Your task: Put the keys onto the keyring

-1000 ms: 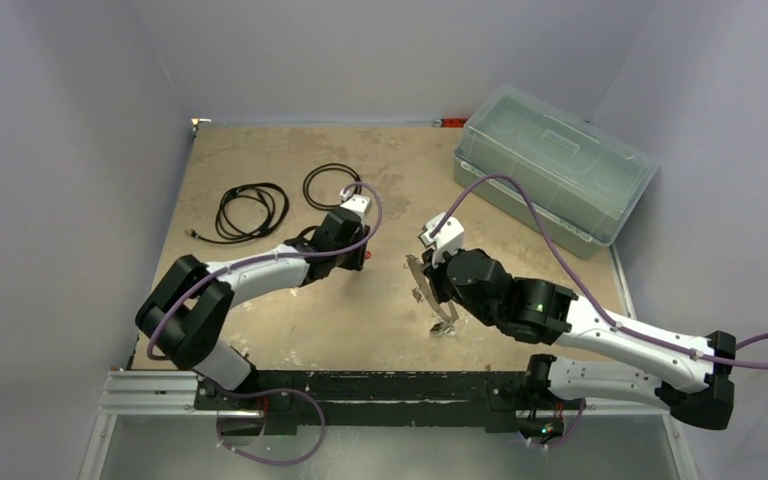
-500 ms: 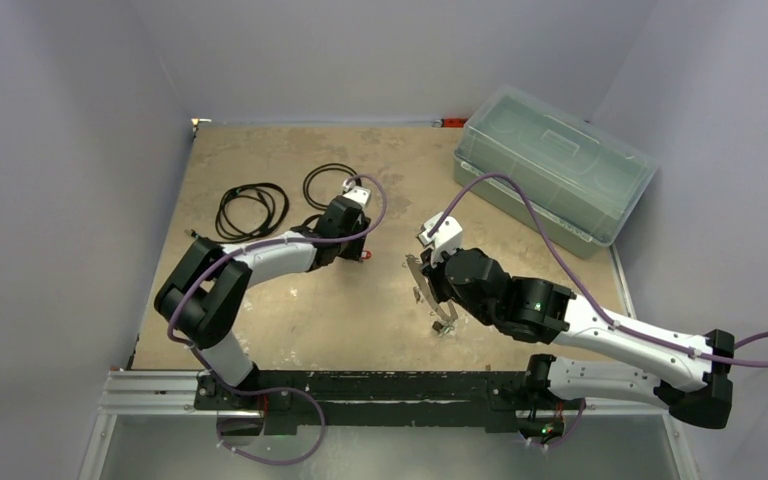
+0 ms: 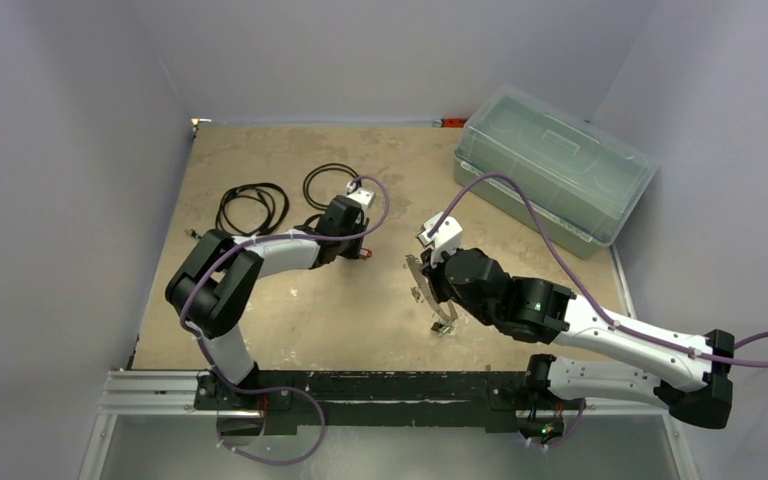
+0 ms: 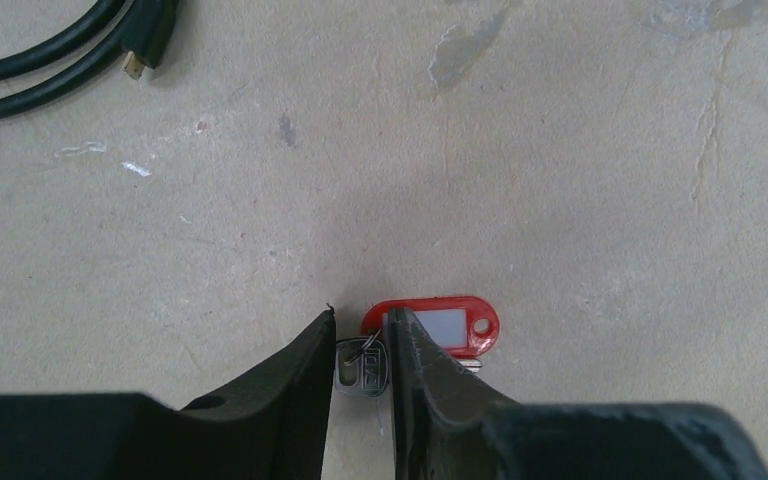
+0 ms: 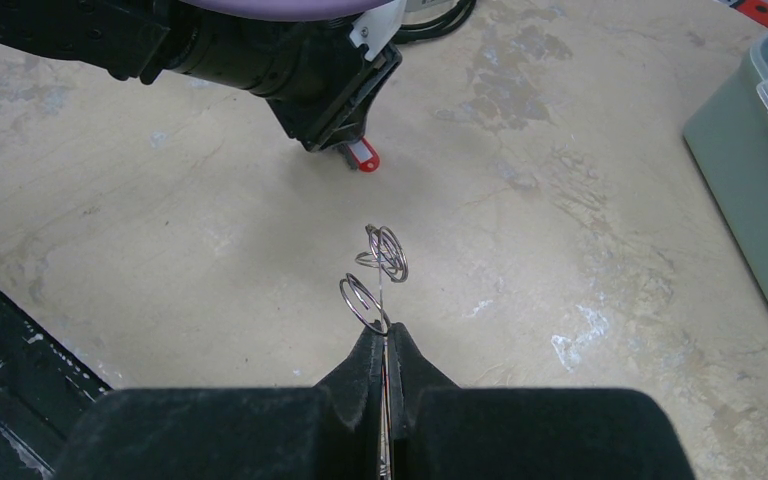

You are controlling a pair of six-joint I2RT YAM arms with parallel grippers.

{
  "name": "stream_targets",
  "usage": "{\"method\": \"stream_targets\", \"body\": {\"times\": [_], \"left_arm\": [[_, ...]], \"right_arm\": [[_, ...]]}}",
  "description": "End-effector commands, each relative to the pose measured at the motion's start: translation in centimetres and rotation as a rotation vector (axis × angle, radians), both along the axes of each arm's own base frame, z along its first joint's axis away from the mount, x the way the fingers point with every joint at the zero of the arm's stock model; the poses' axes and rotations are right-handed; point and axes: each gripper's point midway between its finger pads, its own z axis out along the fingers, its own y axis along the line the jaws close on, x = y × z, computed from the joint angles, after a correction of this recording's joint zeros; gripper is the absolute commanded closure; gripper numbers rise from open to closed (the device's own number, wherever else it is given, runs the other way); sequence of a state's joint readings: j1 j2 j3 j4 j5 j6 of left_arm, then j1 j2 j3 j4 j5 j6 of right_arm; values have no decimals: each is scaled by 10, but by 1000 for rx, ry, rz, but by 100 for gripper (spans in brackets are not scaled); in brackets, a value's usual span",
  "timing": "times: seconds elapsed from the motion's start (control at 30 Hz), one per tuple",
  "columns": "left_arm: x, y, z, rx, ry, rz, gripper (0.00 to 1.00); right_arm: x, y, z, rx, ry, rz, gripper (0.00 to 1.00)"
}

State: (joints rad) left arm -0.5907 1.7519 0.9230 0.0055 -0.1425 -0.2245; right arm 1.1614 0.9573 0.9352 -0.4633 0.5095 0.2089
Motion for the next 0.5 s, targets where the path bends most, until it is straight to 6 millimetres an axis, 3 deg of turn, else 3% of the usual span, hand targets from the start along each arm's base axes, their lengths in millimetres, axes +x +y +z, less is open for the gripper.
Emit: {"method": "stream_targets", "body": {"times": [0.0,0.1,0.17,0.47], "left_arm": [[13,-10,11,-43,-41,-11,78],[10,-9,11,-53,-26,7,88],[4,-8,7,-71,-9,23,100],[-43,-8,0,-159,67,143,100]], "right_arm": [[3,3,28,74,-40,-16,100],[4,3,29,75,-42,-17,100],[4,3,30,75,-43,-16,100],[6,0,32,49,-64,-20,100]]}}
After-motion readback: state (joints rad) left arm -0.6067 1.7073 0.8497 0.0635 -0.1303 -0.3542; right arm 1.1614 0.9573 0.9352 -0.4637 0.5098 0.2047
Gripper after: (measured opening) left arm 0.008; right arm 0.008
